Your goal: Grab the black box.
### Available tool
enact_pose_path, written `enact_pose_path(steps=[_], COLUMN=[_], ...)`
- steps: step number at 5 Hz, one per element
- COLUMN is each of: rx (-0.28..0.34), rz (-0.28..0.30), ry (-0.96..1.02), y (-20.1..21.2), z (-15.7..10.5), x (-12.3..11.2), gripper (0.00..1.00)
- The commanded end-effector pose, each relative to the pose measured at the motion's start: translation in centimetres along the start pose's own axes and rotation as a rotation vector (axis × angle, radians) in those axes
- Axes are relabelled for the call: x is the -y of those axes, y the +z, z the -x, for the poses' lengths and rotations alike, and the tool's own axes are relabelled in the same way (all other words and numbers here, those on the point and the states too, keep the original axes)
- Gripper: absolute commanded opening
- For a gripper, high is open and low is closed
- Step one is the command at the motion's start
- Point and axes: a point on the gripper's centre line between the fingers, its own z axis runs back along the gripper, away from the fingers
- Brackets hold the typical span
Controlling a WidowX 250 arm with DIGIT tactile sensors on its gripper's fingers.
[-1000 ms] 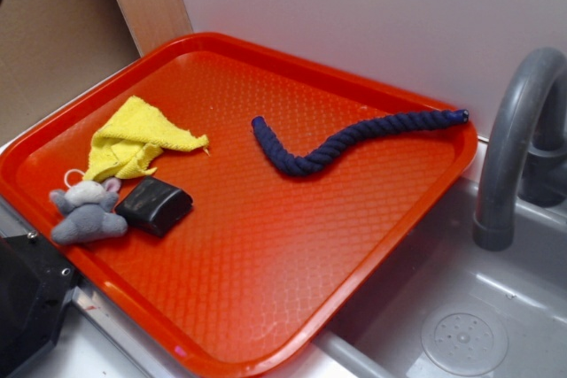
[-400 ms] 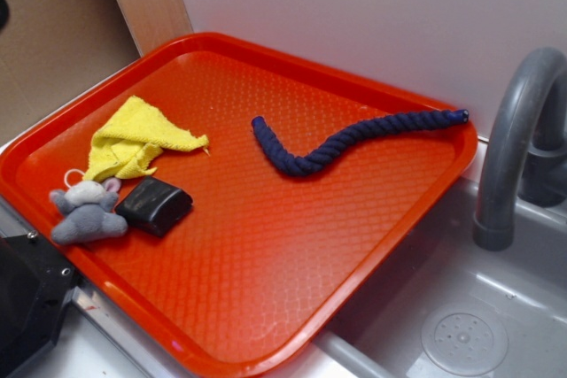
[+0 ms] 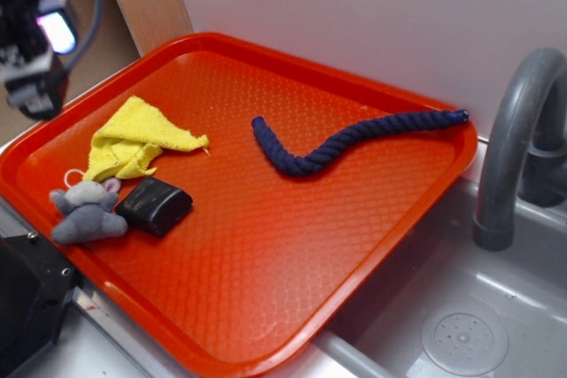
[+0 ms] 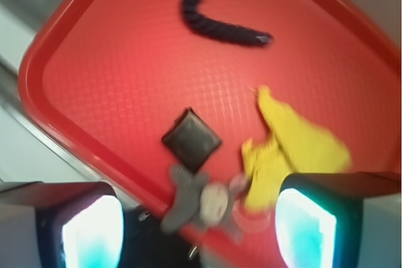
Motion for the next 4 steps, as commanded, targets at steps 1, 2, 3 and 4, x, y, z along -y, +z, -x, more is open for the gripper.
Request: enact_pose_path(steps=[1, 2, 3, 4], rx=[0.121, 0.055, -0.031, -0.066], rz=[-0.016, 0.010, -0.040, -0.016], ry=[-0.231, -0.294, -0.363, -0.399], y=[-5.8, -9.0, -11.7, -13.3], z=[-0.2, -0.4, -1.0, -0.9], x=[-0.3, 1.1, 2.2, 3.5], gripper=[1.00, 1.00, 1.00, 1.00])
